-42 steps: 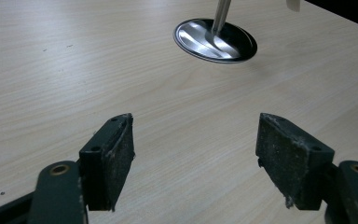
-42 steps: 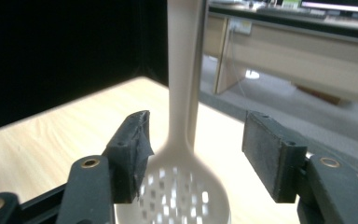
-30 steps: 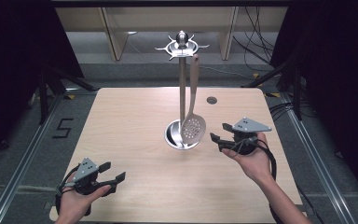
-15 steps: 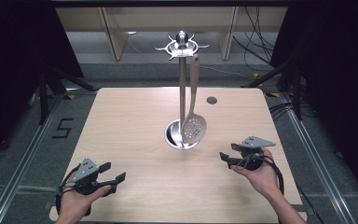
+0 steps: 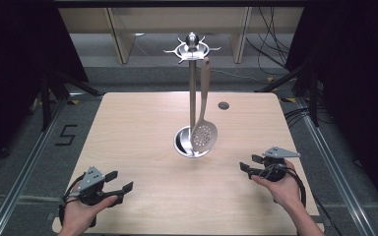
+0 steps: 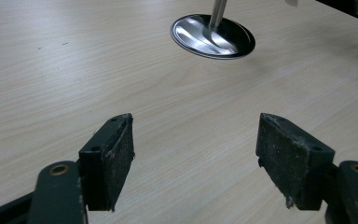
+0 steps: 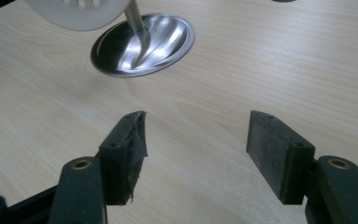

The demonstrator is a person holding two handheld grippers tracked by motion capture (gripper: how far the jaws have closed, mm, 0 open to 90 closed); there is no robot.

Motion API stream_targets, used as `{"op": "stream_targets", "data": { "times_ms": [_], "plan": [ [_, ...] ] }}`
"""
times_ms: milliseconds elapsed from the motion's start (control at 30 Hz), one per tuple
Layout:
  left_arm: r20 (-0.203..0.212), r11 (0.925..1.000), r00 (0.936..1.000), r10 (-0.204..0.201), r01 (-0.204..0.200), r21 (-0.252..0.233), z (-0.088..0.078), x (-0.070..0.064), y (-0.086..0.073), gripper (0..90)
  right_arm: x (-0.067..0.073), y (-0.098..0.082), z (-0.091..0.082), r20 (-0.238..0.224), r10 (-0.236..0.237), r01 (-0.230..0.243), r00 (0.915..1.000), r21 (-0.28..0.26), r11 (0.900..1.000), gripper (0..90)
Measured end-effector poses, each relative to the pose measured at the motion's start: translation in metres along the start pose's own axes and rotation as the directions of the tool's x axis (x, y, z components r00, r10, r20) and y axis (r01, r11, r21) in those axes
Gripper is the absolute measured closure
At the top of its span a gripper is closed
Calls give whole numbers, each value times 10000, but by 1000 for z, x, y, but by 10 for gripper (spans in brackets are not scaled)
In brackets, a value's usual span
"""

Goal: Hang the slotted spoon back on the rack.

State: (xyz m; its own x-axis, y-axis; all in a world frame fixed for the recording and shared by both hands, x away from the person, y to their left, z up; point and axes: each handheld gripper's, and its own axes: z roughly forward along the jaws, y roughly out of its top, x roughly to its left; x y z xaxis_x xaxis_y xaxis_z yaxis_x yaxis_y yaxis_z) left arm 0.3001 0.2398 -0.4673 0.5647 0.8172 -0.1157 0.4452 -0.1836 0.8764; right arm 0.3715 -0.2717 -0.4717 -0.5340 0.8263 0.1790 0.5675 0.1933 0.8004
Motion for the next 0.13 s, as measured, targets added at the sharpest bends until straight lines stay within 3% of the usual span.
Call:
{"op": "stream_targets", "data": {
  "times_ms": [33,67,133],
  "plan": [
    [38,9996,9996,284,-285,18,0,2,1,273,-2,0,-1,218,-187,186,9996,49,9998,380],
    [-27,10000,10000,-20,20,21,0,0,0,274,-2,-1,0,74,68,-67,9999,-142,9999,381],
    [-46,10000,10000,45,-45,36,0,1,0,273,-4,-1,0,54,88,-88,9999,-66,9999,381]
  ]
}}
